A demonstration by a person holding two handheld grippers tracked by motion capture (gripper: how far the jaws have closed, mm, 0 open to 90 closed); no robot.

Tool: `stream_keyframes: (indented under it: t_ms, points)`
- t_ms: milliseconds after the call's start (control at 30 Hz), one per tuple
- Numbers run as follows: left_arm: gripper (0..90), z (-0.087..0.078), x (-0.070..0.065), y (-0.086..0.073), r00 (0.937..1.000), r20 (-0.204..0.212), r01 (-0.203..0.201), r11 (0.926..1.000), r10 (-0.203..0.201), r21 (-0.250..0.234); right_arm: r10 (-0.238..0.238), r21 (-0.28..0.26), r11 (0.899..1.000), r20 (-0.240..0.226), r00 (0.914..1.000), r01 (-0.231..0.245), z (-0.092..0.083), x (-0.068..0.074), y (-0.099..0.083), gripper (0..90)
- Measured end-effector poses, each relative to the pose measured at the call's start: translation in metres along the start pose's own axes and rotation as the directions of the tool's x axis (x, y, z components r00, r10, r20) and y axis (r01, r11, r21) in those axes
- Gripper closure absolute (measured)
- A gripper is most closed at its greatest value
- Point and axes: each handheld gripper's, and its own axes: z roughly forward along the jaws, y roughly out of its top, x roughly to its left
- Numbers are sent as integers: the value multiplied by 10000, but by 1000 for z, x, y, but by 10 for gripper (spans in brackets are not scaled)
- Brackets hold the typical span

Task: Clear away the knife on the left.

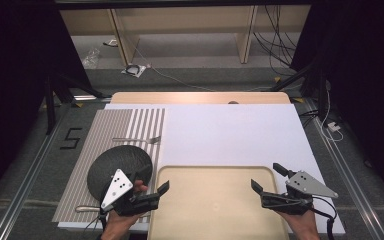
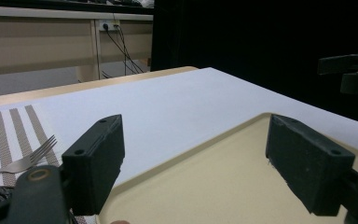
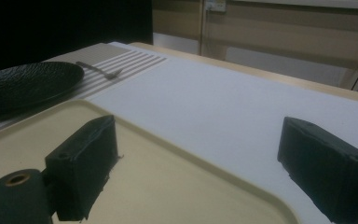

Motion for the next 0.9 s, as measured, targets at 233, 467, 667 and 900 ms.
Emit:
stream_keyframes:
  t_ms: [233, 467, 667, 900]
  points:
    - [195, 0, 0, 0, 10000, -14, 25, 10000, -25, -16, -40, 83, 10000, -81, 10000, 40, 1, 1, 0, 132]
    - [195, -1, 1, 1, 9998, -97, -162, 9999, 162, 14, -52, 31, 10000, -124, 9999, 53, 0, 1, 0, 140]
    - [203, -4, 1, 3, 9985, -330, -431, 9989, 436, 158, -64, -44, 10000, -140, 9999, 63, 0, 1, 0, 142]
    - [202, -6, 4, 8, 9978, -541, -358, 9984, 382, 440, -88, -3, 10000, -248, 9997, 88, 1, 2, 0, 141]
